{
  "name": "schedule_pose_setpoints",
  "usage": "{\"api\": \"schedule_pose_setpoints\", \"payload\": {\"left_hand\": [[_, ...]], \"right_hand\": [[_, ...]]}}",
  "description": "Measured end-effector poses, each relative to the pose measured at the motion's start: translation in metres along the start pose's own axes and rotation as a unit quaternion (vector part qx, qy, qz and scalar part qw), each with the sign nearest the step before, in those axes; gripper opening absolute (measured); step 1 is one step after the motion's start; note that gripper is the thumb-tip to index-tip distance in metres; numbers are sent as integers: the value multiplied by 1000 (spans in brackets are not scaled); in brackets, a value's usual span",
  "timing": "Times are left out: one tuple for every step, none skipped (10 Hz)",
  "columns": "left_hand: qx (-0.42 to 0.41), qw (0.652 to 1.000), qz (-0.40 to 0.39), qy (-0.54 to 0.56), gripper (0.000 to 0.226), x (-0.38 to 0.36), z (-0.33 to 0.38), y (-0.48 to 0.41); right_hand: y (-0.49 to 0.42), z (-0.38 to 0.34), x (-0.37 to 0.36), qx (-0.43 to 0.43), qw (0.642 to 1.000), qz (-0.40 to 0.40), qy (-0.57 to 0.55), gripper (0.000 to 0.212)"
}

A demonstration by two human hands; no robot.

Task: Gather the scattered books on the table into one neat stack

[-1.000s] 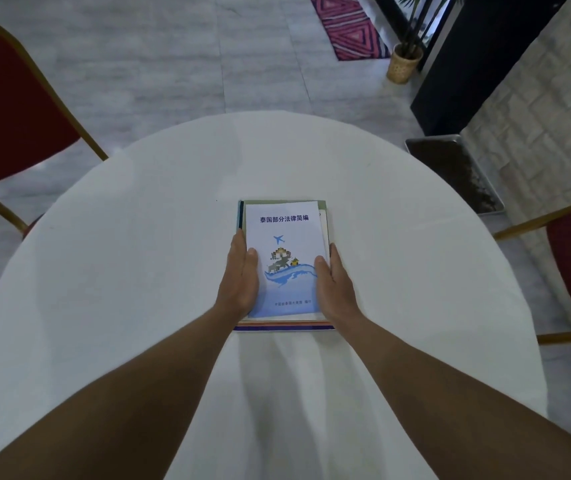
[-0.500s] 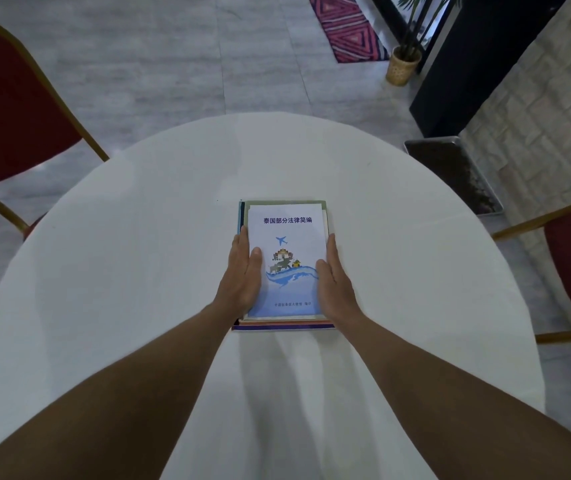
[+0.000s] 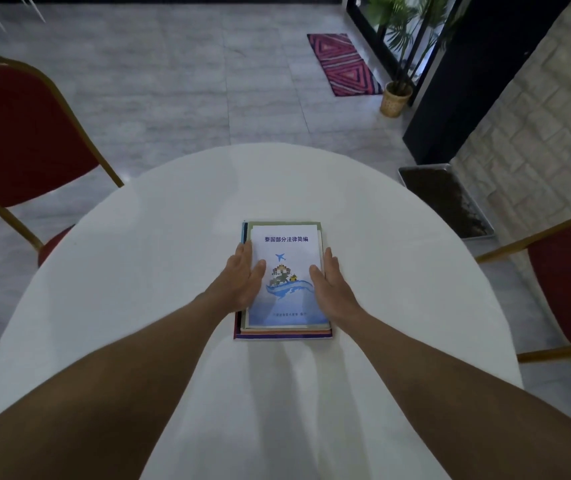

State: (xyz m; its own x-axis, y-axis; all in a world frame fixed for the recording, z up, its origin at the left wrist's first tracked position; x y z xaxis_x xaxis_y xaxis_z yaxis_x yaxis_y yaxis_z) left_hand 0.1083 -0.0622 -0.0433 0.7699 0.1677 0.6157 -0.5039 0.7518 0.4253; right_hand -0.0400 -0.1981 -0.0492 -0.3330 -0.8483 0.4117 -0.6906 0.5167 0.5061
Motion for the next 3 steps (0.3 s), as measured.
{"api": "schedule_pose_setpoints", "payload": {"left_hand": [[1,997,-6,-83,62,18,23,15],[7,987,29,-160,64,43,57,37],[5,972,69,-224,62,66,92,58]], "right_hand": [[12,-27,20,37,997,11,65,65],[28,-61,44,81,985,41,146,64],[50,-98,68,124,962,84,228,62]]}}
Point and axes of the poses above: each hand's wrist, its own y-axis away from the middle knuckle, its own x-axis out of the back of the hand, z = x × y, the point moved 4 cm from there along -y, towards the middle knuckle, and after that the axes turned 7 degrees about -z, right-handed, at the moved point
